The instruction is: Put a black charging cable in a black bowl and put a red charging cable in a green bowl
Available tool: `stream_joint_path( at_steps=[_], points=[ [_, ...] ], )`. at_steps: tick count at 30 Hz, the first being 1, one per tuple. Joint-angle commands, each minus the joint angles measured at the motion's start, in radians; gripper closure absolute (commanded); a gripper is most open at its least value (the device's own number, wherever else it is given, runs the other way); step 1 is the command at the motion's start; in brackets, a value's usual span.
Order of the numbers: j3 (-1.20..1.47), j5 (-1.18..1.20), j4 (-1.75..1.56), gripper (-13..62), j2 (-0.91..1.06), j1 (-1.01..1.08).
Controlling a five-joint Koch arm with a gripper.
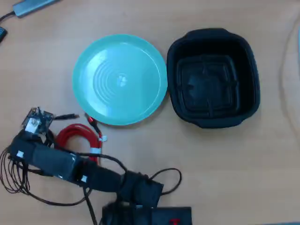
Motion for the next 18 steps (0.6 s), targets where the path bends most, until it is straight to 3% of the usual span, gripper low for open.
stream_joint_path(
  at_steps=[1, 12, 18],
  points=[
    [-0.112, 0.009, 0.015, 57.0, 0.201, 0.006],
    [-0.110, -0.026, 0.130, 57.0, 0.456, 0.107],
    [-0.101, -0.044, 0.160, 57.0, 0.563, 0.281]
  ],
)
